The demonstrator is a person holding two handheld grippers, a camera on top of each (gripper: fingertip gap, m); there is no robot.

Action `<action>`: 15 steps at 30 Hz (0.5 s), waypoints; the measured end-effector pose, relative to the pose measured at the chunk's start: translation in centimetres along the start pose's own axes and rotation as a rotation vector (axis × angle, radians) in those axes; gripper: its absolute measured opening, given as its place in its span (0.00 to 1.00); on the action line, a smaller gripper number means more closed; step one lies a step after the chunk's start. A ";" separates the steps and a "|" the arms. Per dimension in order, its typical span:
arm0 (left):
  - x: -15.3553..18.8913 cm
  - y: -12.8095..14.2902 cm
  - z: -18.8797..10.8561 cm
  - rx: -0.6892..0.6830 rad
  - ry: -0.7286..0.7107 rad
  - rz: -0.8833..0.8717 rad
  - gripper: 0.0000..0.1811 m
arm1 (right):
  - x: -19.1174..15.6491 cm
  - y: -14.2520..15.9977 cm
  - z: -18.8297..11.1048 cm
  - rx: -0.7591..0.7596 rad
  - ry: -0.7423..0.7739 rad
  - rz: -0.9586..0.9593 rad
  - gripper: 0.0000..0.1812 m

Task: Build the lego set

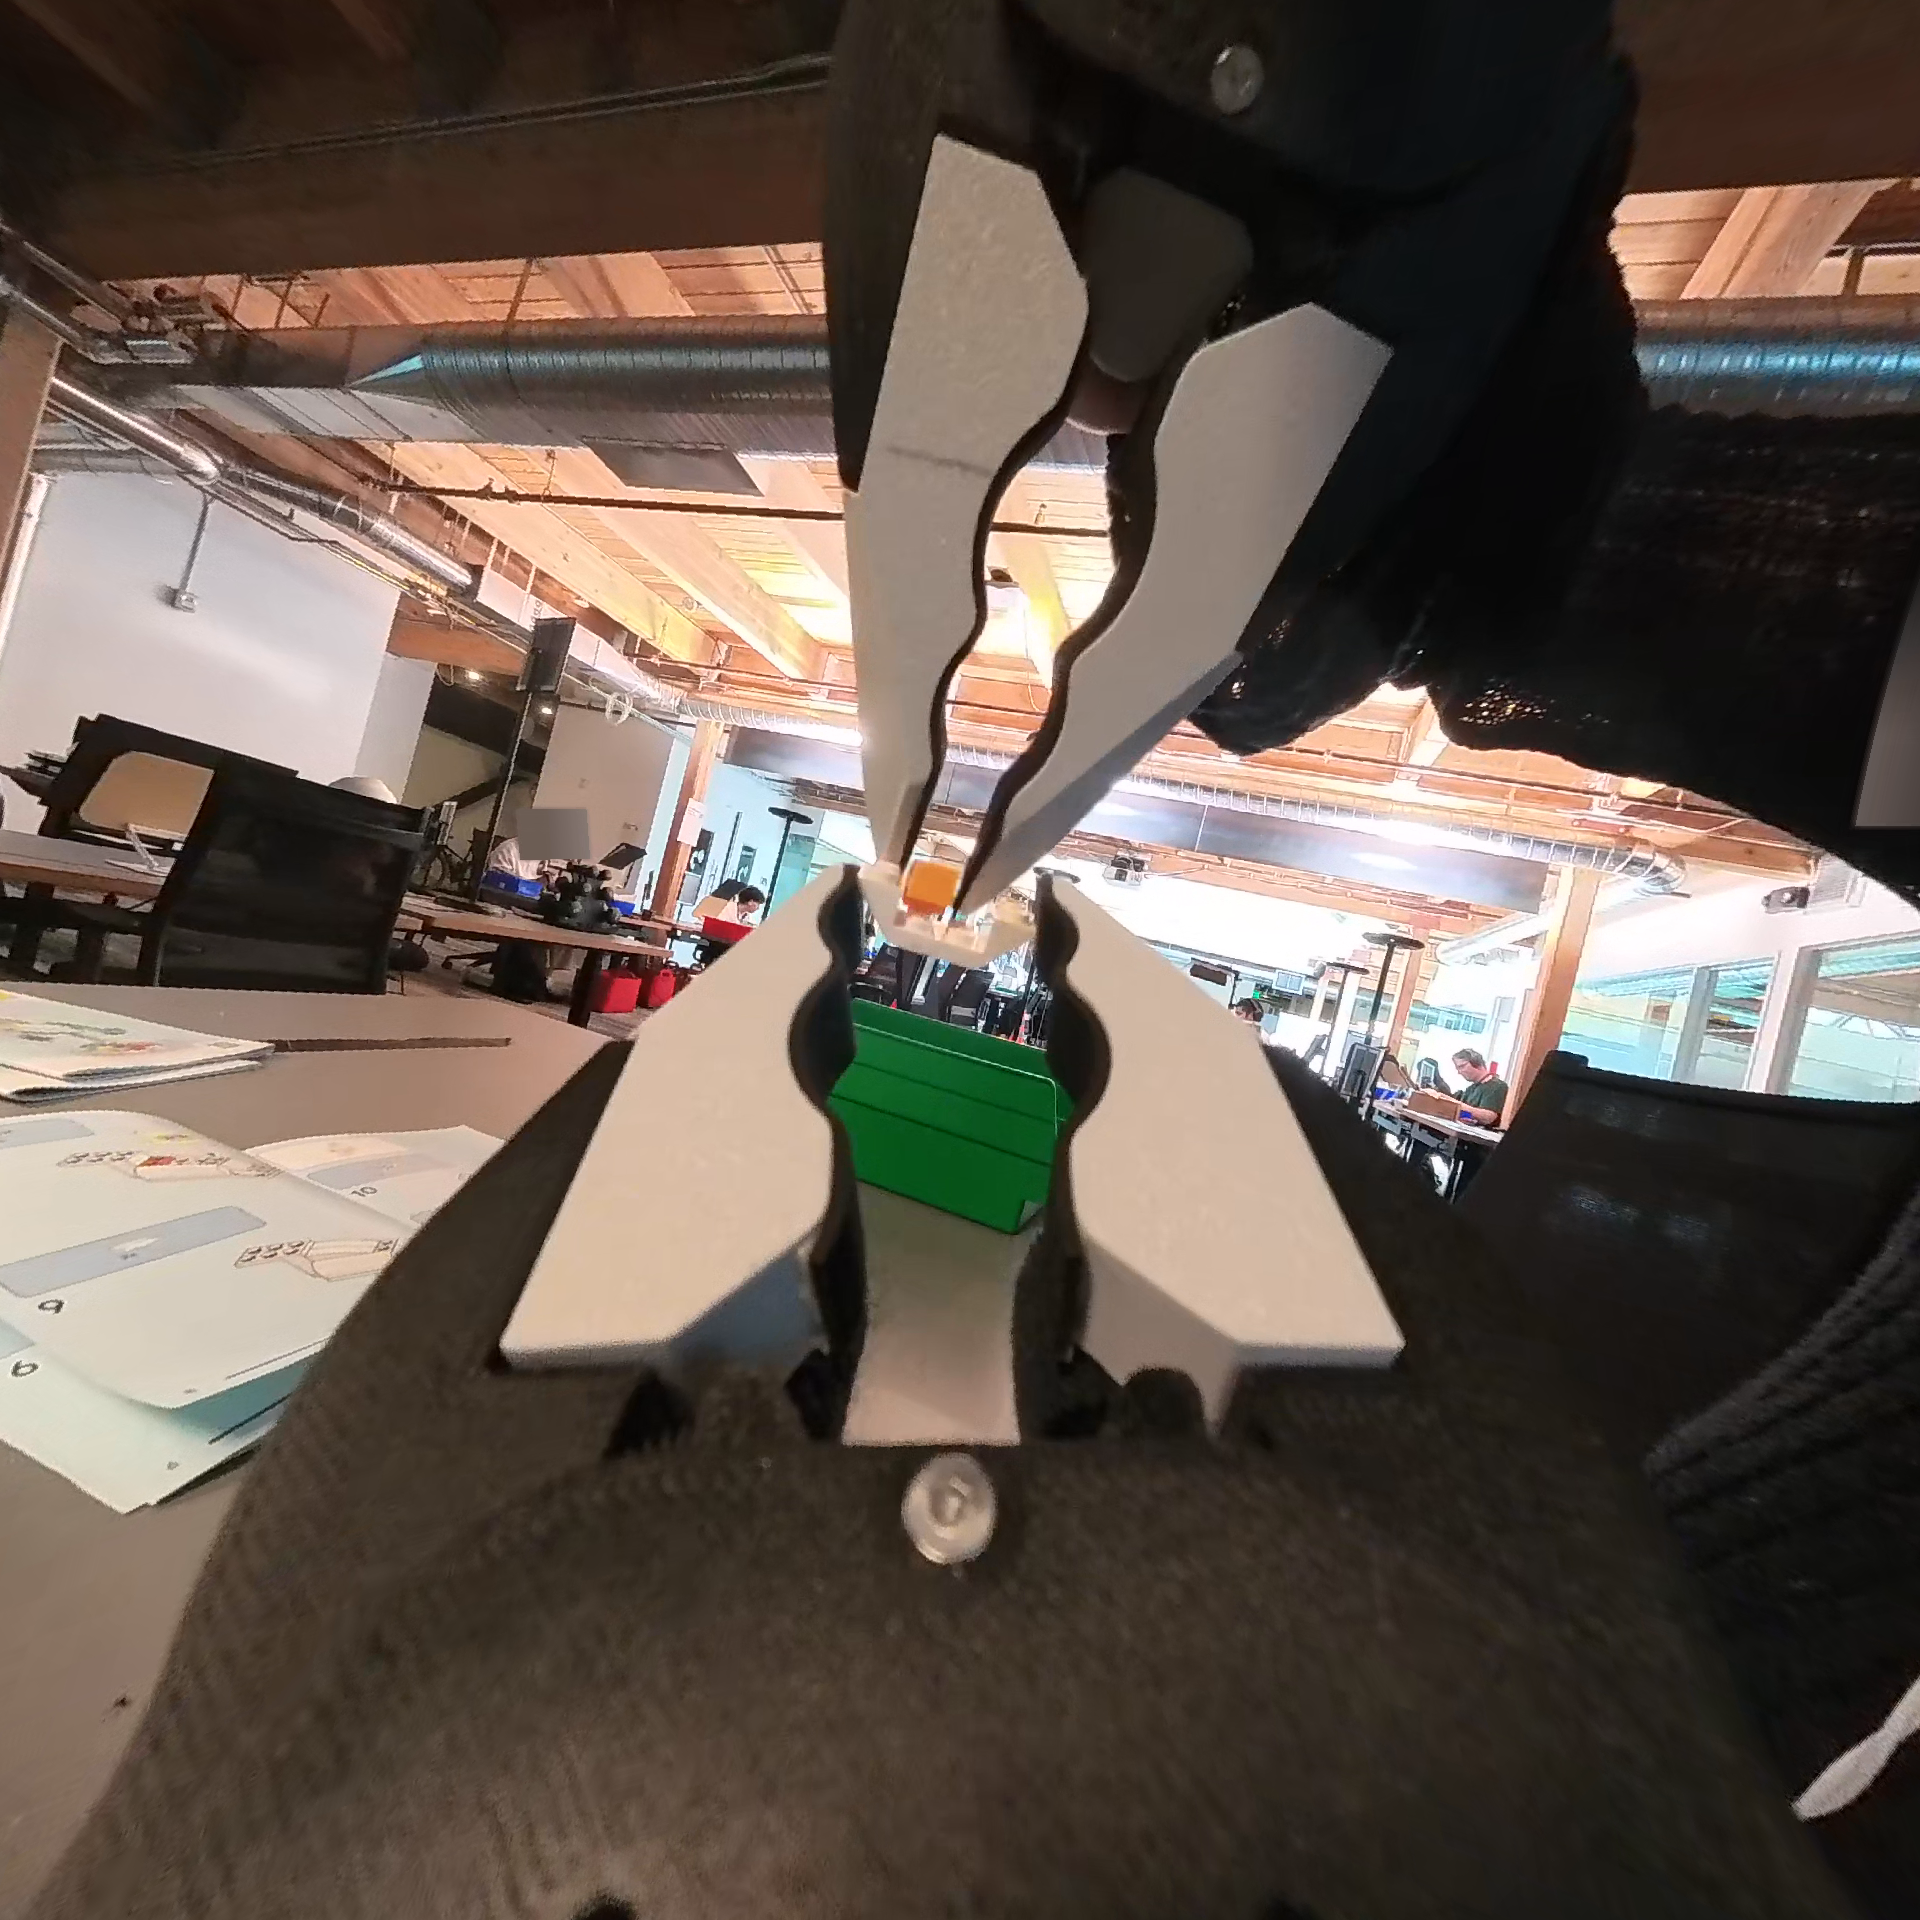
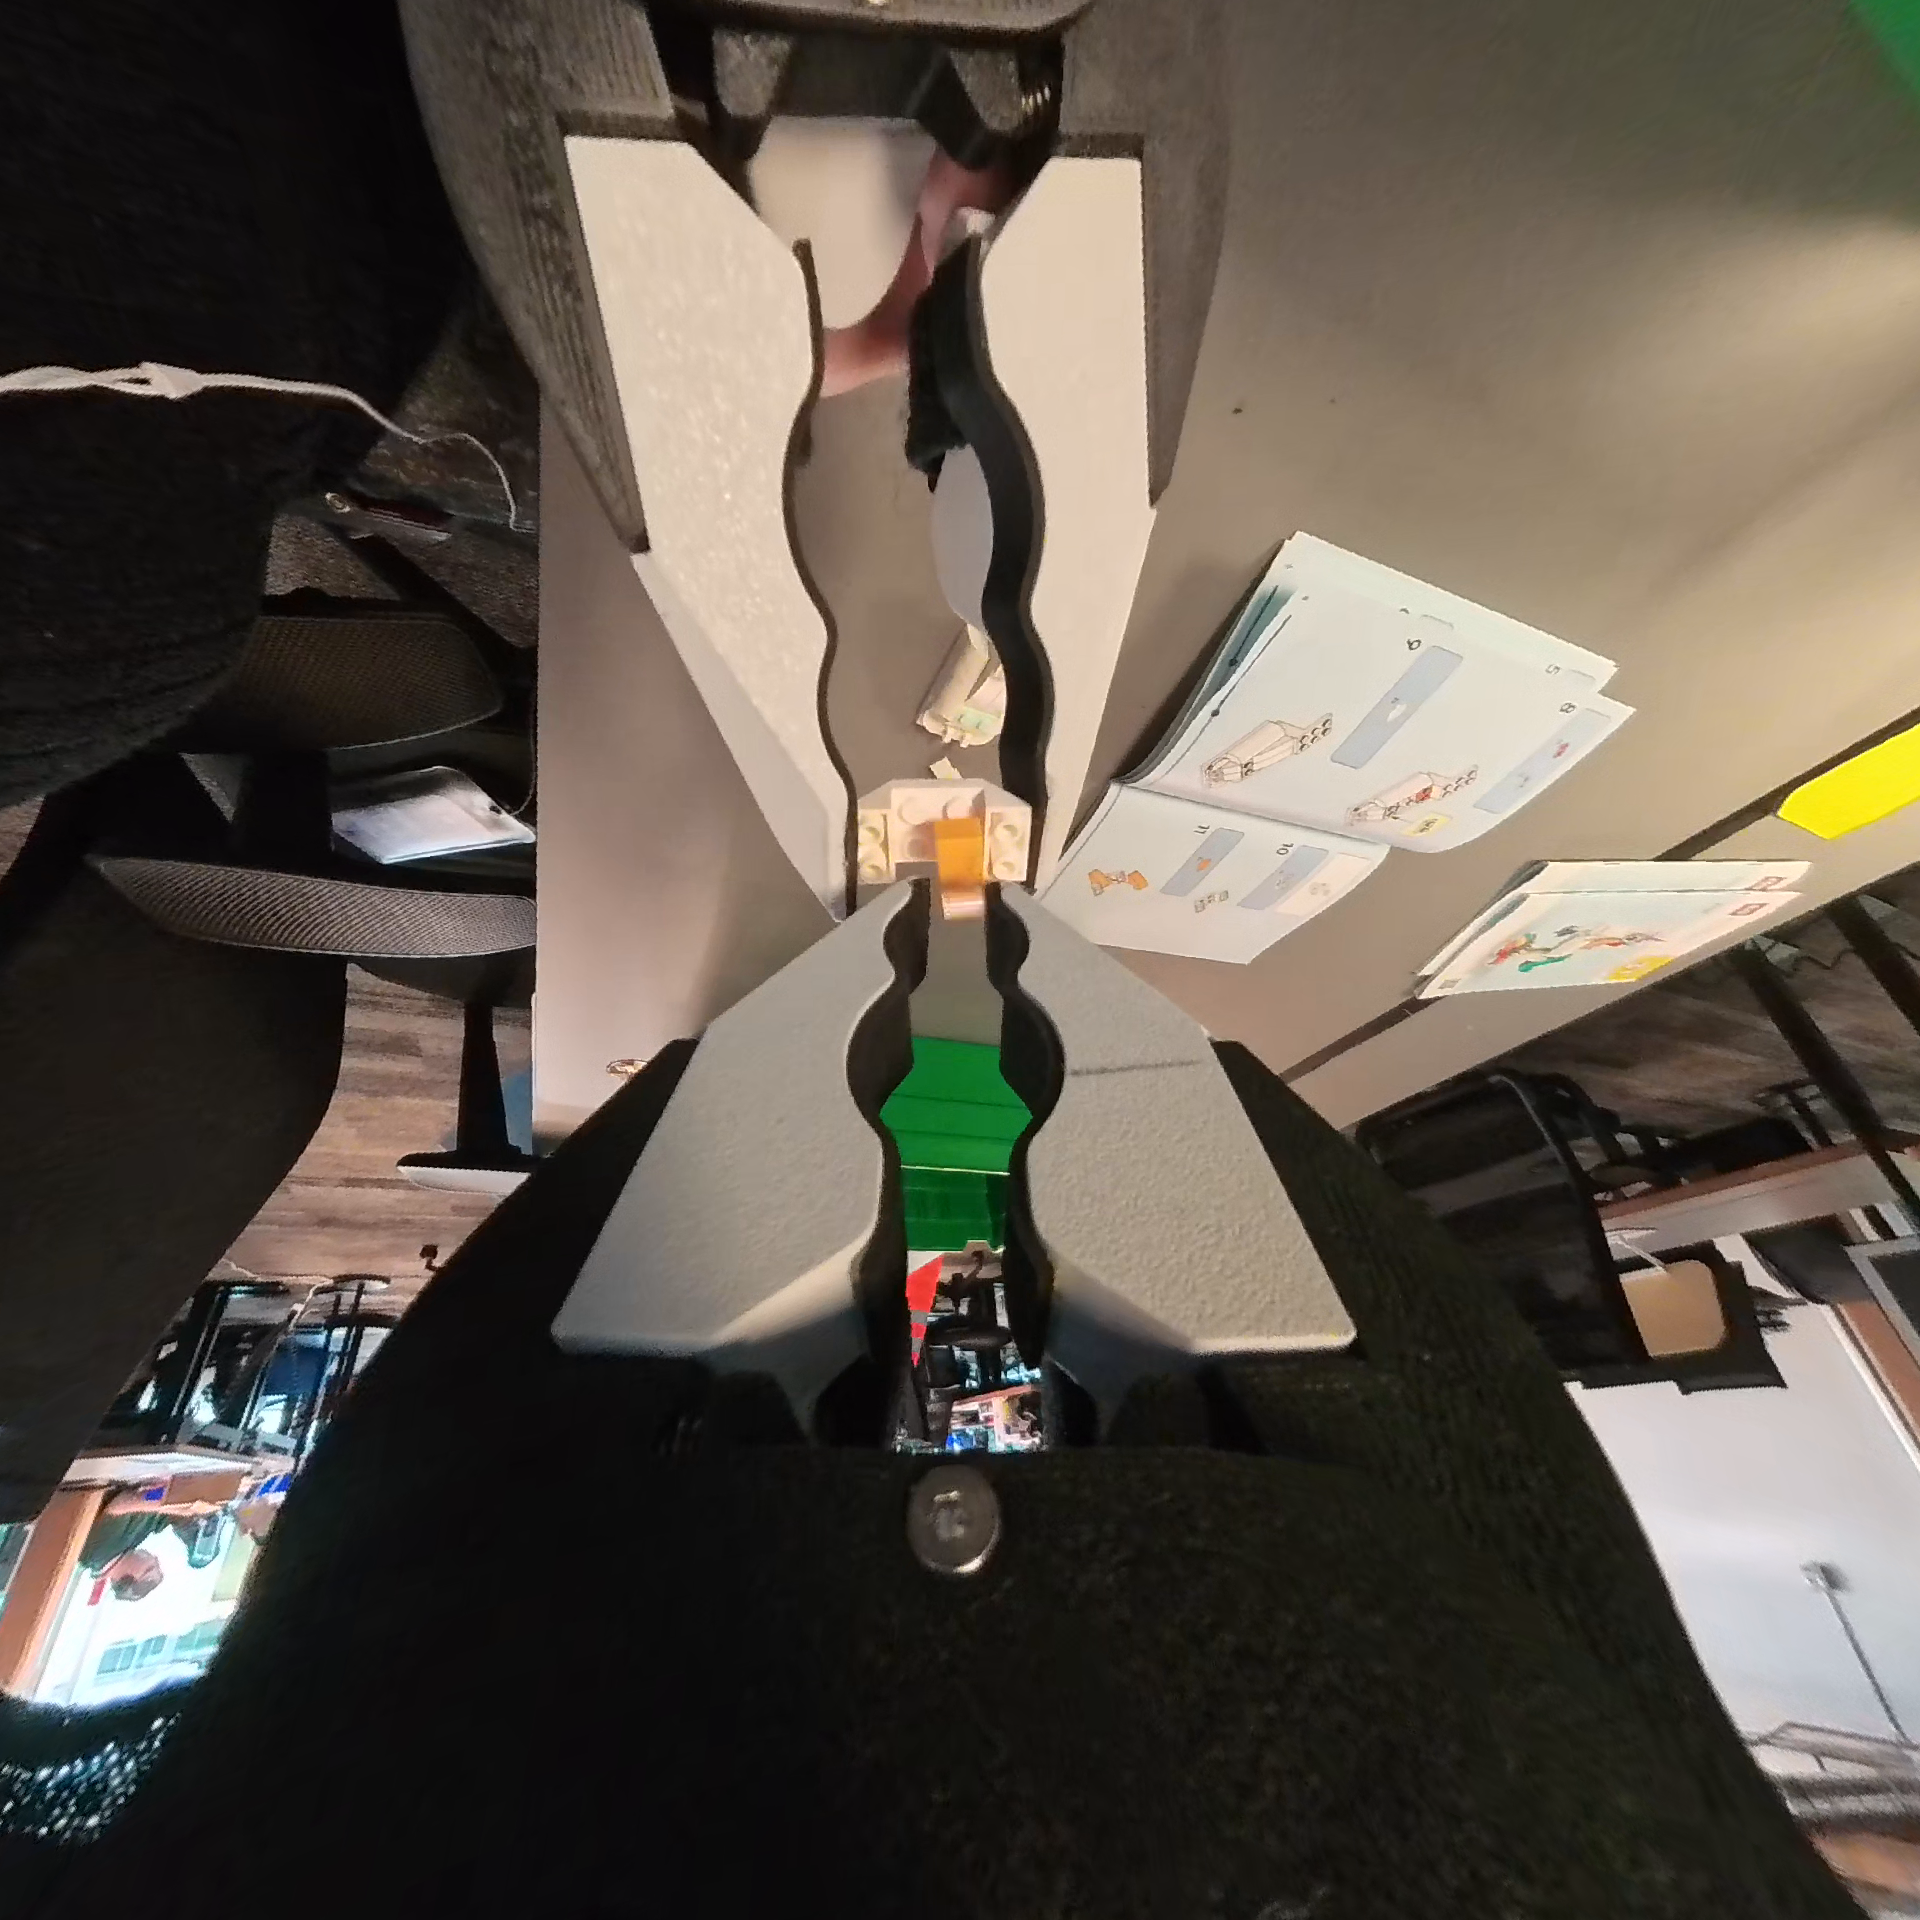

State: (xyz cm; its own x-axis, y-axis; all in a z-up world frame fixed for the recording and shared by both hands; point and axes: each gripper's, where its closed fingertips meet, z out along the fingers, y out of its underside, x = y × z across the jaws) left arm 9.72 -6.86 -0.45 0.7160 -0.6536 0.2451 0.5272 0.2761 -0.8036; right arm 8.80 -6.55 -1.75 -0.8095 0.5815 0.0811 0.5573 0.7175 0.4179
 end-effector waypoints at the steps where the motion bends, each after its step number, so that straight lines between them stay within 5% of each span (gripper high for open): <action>1: 0.0 0.0 0.0 -0.001 -0.001 0.000 0.17 | 0.0 0.0 0.0 0.000 0.000 0.000 0.05; 10: 0.0 0.2 0.1 -0.011 -0.007 0.006 0.18 | 0.0 0.1 0.0 0.015 0.003 0.007 0.04; 15: -1.9 -0.3 -0.9 -0.046 -0.133 0.107 0.17 | 0.7 0.8 0.2 0.081 0.033 0.074 0.05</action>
State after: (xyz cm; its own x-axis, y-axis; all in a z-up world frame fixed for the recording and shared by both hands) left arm 7.79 -6.35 -1.21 0.8230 -0.5220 0.2240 0.4253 0.3048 -0.8522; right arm 8.69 -5.45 -1.51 -0.7704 0.6221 0.1394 0.6279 0.7026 0.3349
